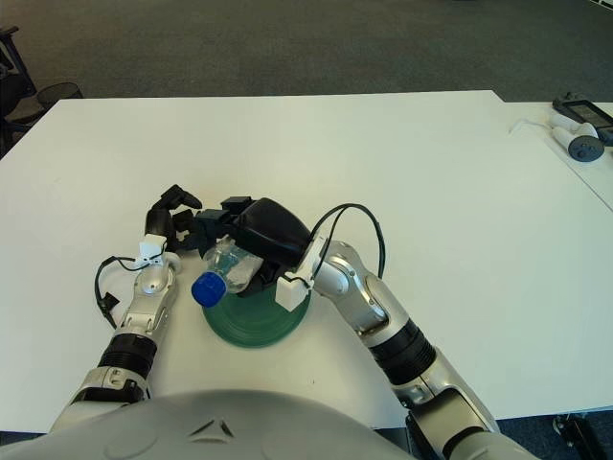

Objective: Put the bottle into the plate.

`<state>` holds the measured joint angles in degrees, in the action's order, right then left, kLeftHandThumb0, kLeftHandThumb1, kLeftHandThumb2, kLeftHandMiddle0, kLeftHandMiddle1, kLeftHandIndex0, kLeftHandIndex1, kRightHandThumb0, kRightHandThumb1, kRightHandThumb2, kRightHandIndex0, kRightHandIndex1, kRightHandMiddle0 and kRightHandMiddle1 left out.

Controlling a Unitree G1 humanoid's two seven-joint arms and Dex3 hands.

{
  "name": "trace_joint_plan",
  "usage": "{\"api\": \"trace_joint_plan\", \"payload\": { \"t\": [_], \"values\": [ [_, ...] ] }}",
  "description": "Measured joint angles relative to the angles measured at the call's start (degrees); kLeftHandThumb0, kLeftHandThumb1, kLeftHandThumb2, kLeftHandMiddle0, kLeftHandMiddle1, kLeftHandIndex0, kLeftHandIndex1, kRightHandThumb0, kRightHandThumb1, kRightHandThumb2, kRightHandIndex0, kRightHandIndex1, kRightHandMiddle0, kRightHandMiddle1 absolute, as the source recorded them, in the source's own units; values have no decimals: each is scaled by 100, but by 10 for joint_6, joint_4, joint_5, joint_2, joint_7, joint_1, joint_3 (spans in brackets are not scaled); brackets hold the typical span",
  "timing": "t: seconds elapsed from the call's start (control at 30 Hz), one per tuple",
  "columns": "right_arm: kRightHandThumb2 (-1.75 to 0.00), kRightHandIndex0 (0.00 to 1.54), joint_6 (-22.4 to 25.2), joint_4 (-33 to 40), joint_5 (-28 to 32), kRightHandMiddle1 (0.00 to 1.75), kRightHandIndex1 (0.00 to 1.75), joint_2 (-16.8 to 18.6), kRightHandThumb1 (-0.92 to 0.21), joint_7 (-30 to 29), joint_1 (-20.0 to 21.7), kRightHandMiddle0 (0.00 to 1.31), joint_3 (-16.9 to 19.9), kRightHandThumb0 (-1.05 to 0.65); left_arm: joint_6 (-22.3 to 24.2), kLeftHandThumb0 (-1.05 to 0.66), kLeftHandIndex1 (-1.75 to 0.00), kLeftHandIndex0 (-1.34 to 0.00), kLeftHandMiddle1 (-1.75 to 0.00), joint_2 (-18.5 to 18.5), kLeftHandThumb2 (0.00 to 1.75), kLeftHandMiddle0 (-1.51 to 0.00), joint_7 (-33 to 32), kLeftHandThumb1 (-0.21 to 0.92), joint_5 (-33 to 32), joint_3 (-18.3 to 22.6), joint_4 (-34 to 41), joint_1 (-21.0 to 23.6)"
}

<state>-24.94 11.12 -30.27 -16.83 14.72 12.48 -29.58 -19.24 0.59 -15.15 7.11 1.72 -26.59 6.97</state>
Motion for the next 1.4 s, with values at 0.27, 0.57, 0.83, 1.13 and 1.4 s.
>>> {"api": "trace_joint_plan", "payload": {
  "t": [0.27,0.57,0.83,1.13,1.4],
  "values": [
    [-152,76,8,0,-36,175,171,-6,-14,13,-3,51,-5,0,-6,-55,-175,-77,-175,-1,156,-131,1,12,1,-2,-2,-2],
    [-155,76,14,1,-78,175,173,-10,-12,13,-24,53,-12,0,-9,-56,-175,-78,-175,-4,156,-131,10,11,-1,-2,-2,-3],
    [-119,58,12,0,-95,158,175,-7,-38,-13,-32,43,-6,-1,-8,-56,-175,-78,-175,-6,157,-130,13,11,-1,1,-2,-3],
    [-53,3,10,33,-110,70,58,-25,-89,-8,-19,2,14,-76,5,-57,-175,-79,-175,-3,159,-128,16,10,-14,6,-6,1],
    [-75,0,-24,38,-148,14,9,-48,-92,-36,-18,0,23,-91,-3,-55,-175,-76,-175,-8,154,-122,24,13,-23,11,-43,15]
  ]
}}
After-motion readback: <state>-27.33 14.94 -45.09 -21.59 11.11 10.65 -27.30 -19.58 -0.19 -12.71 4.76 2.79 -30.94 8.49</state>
